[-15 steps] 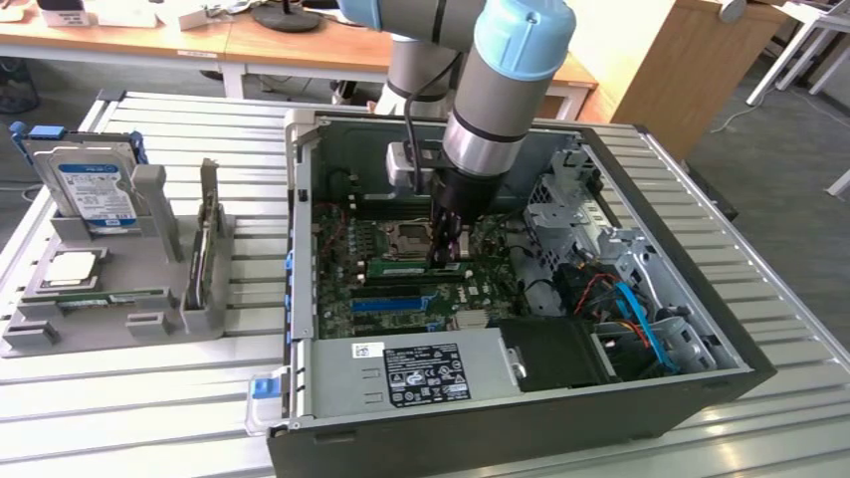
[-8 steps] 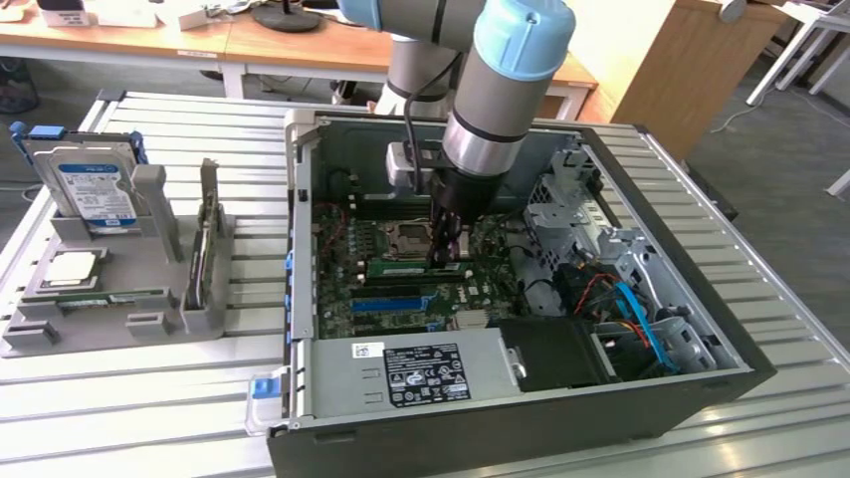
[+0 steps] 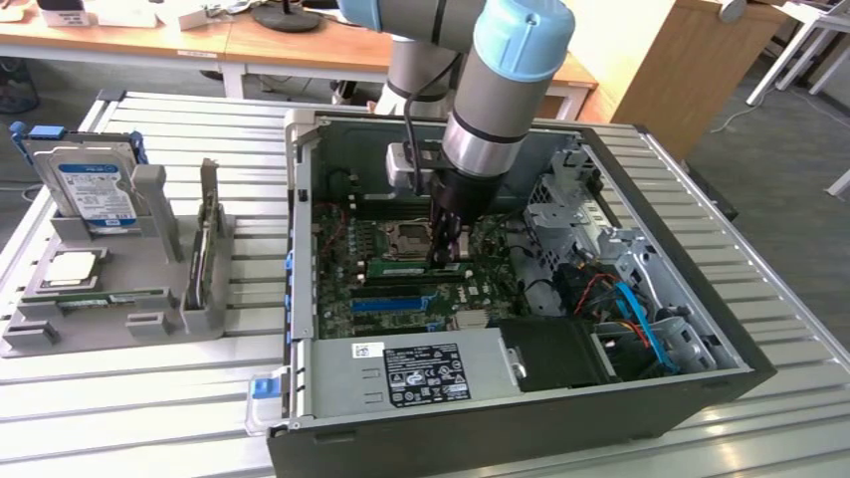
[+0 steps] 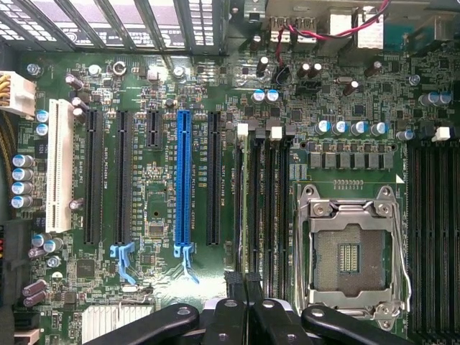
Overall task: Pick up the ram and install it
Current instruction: 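Insert the ram into the slot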
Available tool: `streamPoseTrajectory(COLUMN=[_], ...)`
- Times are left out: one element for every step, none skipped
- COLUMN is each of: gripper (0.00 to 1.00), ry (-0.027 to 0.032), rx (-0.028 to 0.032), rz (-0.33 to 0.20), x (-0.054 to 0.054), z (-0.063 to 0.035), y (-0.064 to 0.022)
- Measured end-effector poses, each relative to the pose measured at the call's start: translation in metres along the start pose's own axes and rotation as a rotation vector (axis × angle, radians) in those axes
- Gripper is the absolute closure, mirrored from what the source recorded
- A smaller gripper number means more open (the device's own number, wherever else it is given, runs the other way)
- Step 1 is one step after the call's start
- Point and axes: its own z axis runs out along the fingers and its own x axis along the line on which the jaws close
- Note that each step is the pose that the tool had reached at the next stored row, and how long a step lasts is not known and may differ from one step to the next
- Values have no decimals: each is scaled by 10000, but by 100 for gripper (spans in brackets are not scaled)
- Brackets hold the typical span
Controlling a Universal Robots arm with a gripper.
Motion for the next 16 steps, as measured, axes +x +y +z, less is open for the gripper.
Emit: streamPoseTrajectory(gripper=[88, 88, 88, 88, 88, 88, 88, 88, 88, 88, 88, 88, 88, 88, 88, 88], ry=[0, 1, 1, 1, 2, 2, 2, 3, 4, 4, 5, 4, 4, 3, 4, 3], rx=[-1, -1, -2, -1, -2, -2, -3, -3, -4, -4, -4, -4, -4, -4, -4, -4], rz=[-9, -19, -30, -40, -50, -59, -69, -81, -92, -94, -95, -95, -95, -95, -95, -95], x=[1, 1, 1, 2, 2, 2, 2, 2, 2, 2, 2, 3, 3, 2, 3, 3], z=[0, -1, -1, 0, 0, -1, 0, -1, -1, -1, -1, 2, 5, 10, 14, 19], y=[0, 0, 0, 0, 0, 0, 0, 0, 0, 0, 0, 0, 0, 0, -1, -1])
